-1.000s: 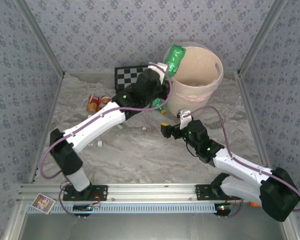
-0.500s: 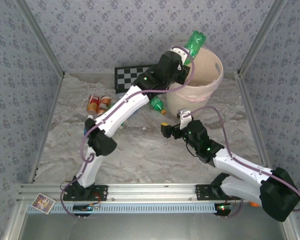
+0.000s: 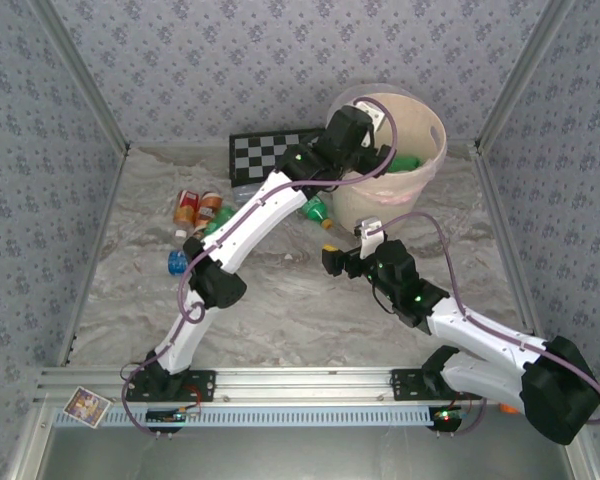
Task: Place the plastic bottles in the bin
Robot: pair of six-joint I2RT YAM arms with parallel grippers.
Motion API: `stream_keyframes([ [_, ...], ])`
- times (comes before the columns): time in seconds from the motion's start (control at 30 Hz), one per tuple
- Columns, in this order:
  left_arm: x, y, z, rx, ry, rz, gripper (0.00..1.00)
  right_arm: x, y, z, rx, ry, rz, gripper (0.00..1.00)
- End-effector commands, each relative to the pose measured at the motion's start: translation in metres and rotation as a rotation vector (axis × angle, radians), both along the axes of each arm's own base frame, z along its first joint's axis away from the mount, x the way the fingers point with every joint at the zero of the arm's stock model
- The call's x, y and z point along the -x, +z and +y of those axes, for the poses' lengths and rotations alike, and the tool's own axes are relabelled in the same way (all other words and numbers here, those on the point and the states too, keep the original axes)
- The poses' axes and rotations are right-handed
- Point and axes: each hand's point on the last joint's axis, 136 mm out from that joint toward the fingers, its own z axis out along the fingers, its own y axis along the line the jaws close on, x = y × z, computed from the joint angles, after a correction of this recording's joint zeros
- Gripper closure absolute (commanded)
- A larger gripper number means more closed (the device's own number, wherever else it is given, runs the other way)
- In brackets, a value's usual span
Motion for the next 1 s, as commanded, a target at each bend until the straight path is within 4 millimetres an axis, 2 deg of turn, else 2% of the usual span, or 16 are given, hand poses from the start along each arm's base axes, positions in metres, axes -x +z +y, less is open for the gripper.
stream_keyframes([
  [0.0,0.024,0.055,0.02,0.033,0.013,-0.079,0.1,0.001,0.006,0.0,-0.019,-0.007,-0.019,0.0],
  [0.27,0.042,0.062,0.053,0.035,0.085,-0.116,0.05,0.001,0.004,0.0,-0.022,-0.005,-0.023,0.0],
  [0.33,0.046,0.059,0.066,0.04,0.109,-0.132,0.0,0.001,0.004,0.0,-0.023,-0.005,-0.025,0.0],
  [0.4,0.051,0.053,0.078,0.039,0.124,-0.137,0.0,0.001,0.002,-0.001,-0.023,-0.01,-0.028,0.0],
  [0.43,0.055,0.057,0.085,0.048,0.132,-0.146,0.0,0.001,0.001,-0.001,-0.02,-0.012,-0.03,0.0],
  [0.47,0.057,0.047,0.091,0.03,0.143,-0.136,0.0,0.001,0.001,-0.001,-0.02,-0.011,-0.031,0.0],
  [0.6,0.073,0.044,0.127,0.032,0.194,-0.152,0.0,0.002,0.001,0.001,-0.023,0.001,-0.042,0.0],
  [0.73,0.084,0.028,0.17,0.028,0.255,-0.136,0.0,0.007,0.002,0.01,-0.032,0.059,-0.056,0.0],
  [0.83,0.09,0.005,0.211,0.038,0.339,-0.074,0.0,0.01,0.002,0.015,-0.037,0.088,-0.037,0.0],
  [0.97,0.103,-0.043,0.268,0.059,0.468,-0.001,0.0,0.021,0.005,0.027,-0.06,0.176,-0.003,0.0],
])
